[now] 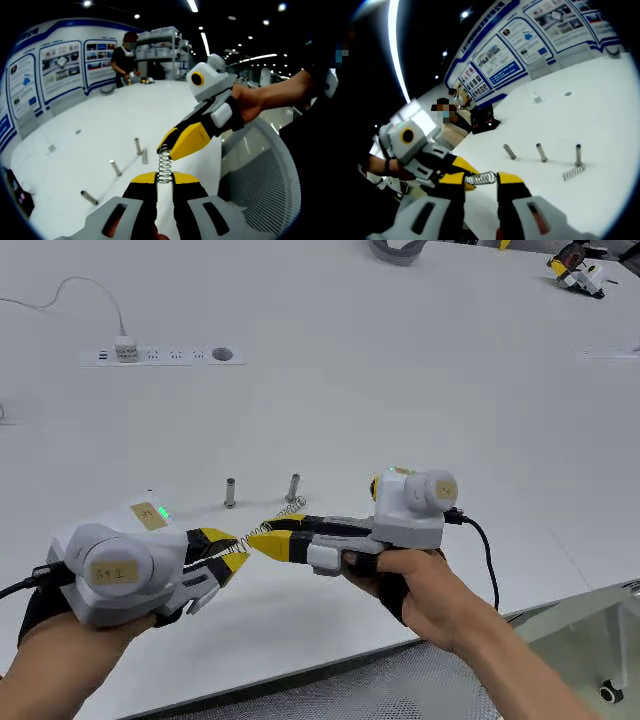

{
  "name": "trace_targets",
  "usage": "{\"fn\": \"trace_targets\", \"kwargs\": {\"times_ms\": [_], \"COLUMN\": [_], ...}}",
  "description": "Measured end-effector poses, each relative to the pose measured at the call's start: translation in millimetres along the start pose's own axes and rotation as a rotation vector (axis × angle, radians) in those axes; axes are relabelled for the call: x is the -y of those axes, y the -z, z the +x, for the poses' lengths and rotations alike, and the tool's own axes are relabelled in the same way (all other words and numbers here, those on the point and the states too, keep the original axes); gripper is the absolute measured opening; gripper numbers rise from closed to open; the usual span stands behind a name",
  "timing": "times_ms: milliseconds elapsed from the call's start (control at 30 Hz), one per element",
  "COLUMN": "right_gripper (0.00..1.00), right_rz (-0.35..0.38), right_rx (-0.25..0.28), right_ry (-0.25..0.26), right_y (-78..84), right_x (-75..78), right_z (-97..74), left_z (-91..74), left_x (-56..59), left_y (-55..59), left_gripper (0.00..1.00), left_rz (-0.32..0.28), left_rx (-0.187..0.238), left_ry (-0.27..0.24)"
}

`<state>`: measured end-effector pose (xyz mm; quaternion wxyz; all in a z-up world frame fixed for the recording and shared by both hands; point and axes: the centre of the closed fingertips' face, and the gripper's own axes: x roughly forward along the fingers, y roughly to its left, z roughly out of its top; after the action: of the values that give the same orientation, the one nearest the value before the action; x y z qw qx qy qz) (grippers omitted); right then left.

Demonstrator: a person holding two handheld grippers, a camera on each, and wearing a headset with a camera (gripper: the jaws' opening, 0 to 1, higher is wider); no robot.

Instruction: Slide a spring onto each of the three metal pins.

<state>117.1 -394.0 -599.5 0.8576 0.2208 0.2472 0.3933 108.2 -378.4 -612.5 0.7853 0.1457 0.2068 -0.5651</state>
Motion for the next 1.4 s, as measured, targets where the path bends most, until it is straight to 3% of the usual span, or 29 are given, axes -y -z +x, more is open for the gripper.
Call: {"fn": "trace_targets", "kwargs": {"times_ms": [333,700,1200,1400], "right_gripper": [0.22,0.16,0.13,0.13], "right_rz": [-0.017,-0.070,-0.216,-0.317], "right_rx": [0.001,-0.049,-0.168,-0.271], "right_ry": [-0.003,-0.027,-0.086,-0.124], "right_y": [-3.7,-8.7,-16.2,-16.2], "right_x": [-1.5,-4.2,-14.1,-18.9], "right_z": [-2.7,-3.8,-1.8,-4.4], "left_z": [2.0,2.2,3.4,5.5], "left_x": [1.4,4.5,4.2,7.7], "left_y": [0.0,-2.1,-6.1,-10.1], "left_gripper": [0.10,0.09,0.09,0.09], "left_rz": [0.002,0.004,-0.003,0.002], "left_rx": [-0.006,0.000,0.010,0.020], "left_ry": [0.017,0.029,0.059,0.082]}}
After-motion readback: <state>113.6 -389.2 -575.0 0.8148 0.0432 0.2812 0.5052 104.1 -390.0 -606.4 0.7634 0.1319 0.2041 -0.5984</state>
